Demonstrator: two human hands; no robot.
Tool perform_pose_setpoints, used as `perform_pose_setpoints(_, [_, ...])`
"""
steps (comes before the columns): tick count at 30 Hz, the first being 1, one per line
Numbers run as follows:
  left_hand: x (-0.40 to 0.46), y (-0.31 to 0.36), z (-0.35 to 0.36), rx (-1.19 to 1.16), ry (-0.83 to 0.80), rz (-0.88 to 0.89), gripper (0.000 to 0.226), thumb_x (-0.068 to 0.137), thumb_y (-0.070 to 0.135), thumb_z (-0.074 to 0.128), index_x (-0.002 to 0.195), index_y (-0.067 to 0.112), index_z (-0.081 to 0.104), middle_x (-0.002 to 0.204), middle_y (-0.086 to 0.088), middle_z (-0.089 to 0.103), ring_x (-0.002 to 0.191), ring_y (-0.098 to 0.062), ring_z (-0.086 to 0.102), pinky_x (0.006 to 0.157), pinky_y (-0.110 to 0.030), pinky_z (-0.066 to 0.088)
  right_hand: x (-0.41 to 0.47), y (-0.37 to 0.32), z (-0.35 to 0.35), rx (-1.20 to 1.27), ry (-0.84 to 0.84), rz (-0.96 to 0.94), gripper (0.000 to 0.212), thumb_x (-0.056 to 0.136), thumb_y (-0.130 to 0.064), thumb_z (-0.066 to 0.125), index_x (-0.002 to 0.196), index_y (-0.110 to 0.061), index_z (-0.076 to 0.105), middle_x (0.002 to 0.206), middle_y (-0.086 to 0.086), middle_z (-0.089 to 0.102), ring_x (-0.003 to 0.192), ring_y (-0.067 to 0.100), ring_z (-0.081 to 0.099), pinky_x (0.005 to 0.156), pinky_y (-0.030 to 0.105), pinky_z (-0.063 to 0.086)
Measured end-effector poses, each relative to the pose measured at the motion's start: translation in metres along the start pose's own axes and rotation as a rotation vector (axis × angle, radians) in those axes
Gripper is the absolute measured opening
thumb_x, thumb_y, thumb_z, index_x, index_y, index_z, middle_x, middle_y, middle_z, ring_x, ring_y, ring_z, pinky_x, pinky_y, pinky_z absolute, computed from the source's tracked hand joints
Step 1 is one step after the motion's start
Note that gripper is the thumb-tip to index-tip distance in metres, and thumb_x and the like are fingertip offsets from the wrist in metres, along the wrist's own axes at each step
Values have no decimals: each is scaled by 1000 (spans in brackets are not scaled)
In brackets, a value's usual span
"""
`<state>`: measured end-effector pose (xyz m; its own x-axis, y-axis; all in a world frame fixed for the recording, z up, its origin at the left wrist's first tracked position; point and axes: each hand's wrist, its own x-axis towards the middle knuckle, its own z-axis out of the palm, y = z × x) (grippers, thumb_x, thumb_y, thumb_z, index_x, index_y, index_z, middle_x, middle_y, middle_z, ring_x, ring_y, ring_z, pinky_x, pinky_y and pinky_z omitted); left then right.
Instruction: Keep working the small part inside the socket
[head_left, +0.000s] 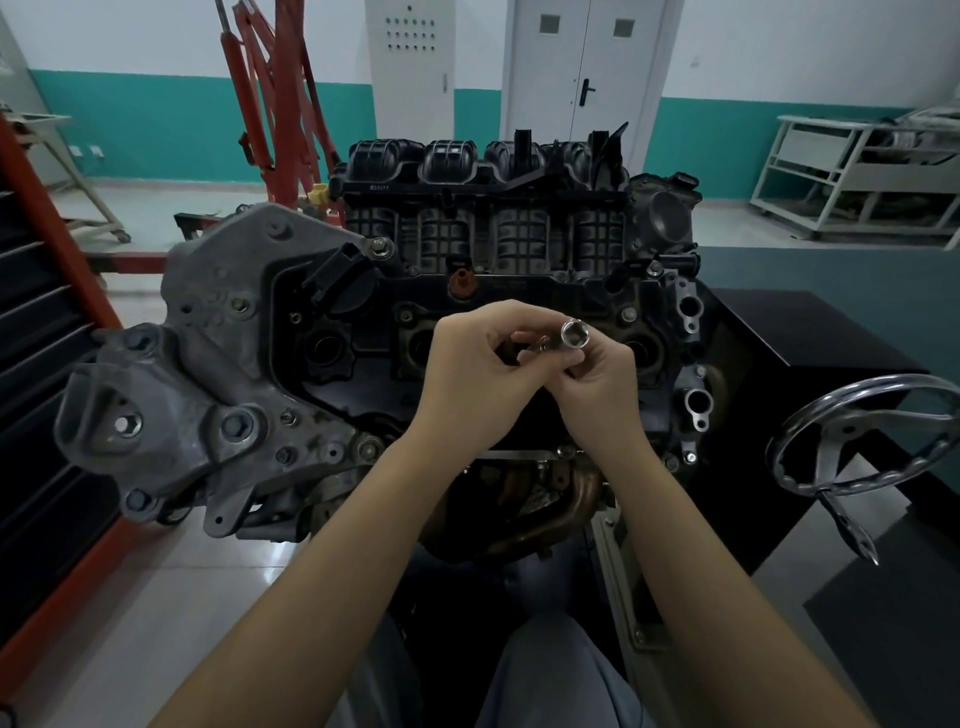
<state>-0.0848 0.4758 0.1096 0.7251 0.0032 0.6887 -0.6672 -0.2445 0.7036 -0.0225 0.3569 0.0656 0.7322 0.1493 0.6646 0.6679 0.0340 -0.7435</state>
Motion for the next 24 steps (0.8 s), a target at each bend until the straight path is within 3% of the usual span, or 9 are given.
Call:
perform_pose_setpoints(3, [-1,0,1,-105,-35,-16,31,77,-6,73,96,19,70,92,-1,73,93,-19,71,87,-35,56,1,-5,-1,-20,-44,5,33,84,5,60,89,-27,66,83,-23,71,83,-3,66,73,12,48])
perform_pose_setpoints(5, [0,1,1,-120,-32,-27,32,76,-8,73,97,17,70,93,-4,72,93,-20,71,87,-34,56,2,-4,-1,-28,-20,11,34,83,7,64,85,-26,68,79,-20,71,79,-1,67,70,11,48])
perform_pose_setpoints(9, [0,1,3,-16,37,-15,27,75,-3,77,94,15,72,88,0,73,87,-11,71,82,-26,56,4,-4,-1,-20,14,5,21,80,2,71,84,-19,73,81,-3,74,82,15,70,75,28,54])
perform_pose_setpoints(15, [1,2,1,-75,-63,-33,27,83,-7,67,107,5,70,101,-10,73,100,-19,70,92,-36,55,4,-8,-1,-27,-44,31,30,83,3,63,82,-27,66,76,-24,70,76,-4,66,68,10,47])
perform_pose_setpoints(21, [1,2,3,37,16,-22,22,78,-1,75,95,13,74,89,3,73,88,-8,70,82,-22,54,4,-7,0,-31,-6,5,24,81,1,72,83,-23,71,80,-8,73,81,10,69,73,22,51])
perform_pose_setpoints(24, [2,0,2,-1,-10,-32,22,83,-4,69,102,7,73,97,-3,74,96,-12,70,89,-28,55,1,-10,0,-8,-44,6,25,84,-2,64,90,-27,66,83,-21,71,84,-1,67,74,13,48])
